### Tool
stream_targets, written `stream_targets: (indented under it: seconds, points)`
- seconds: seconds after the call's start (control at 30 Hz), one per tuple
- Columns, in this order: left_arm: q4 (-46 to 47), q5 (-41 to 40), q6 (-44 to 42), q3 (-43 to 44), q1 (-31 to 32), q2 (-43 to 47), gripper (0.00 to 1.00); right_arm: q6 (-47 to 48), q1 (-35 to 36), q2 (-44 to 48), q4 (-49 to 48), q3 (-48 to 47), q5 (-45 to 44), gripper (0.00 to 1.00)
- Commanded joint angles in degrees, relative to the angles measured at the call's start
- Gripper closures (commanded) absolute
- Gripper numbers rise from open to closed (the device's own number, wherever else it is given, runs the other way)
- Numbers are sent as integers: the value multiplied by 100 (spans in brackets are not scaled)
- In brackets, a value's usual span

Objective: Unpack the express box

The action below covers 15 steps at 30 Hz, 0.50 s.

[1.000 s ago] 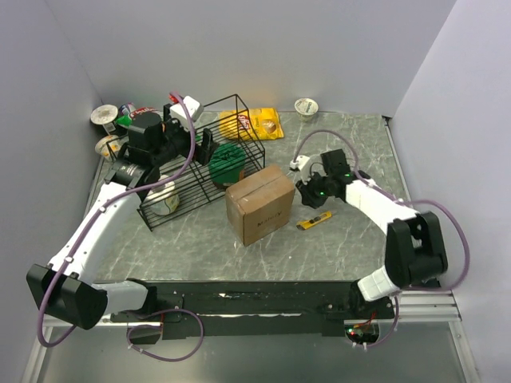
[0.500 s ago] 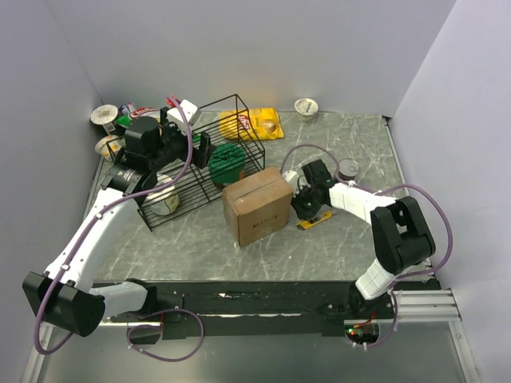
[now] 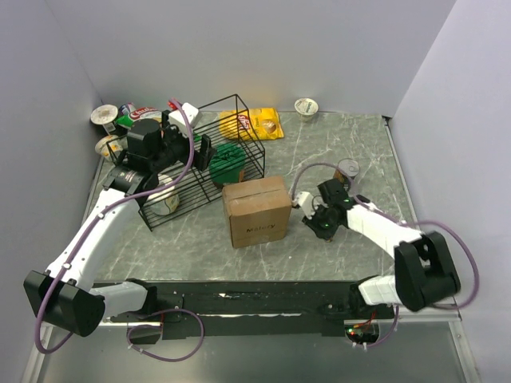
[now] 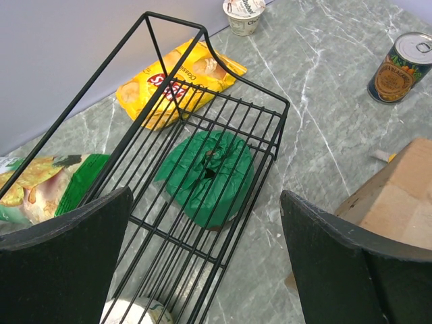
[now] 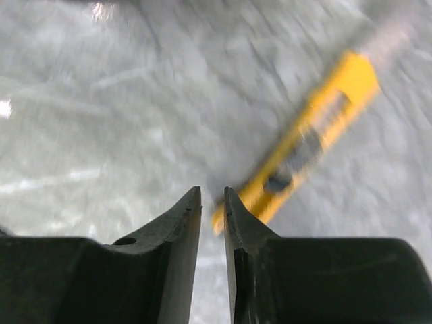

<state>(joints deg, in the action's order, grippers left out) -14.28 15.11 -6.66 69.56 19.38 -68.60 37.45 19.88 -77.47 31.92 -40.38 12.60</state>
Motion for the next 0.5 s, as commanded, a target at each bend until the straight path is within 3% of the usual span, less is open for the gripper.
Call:
stream_targets:
  seconds: [0.0, 0.13, 0.33, 0.47]
  points:
    - [312, 53, 50, -48, 14, 84, 4, 298, -396, 1005, 437, -84, 732, 71]
    - [321, 106, 112, -39, 14, 57, 4, 368, -519, 1313, 447, -102, 805, 68]
    - [312, 141, 165, -39, 14, 57, 4, 456, -994, 541, 237, -181, 727, 45]
    - [251, 106, 130, -21, 14, 66, 4, 517, -1196, 84, -54, -251, 638, 40]
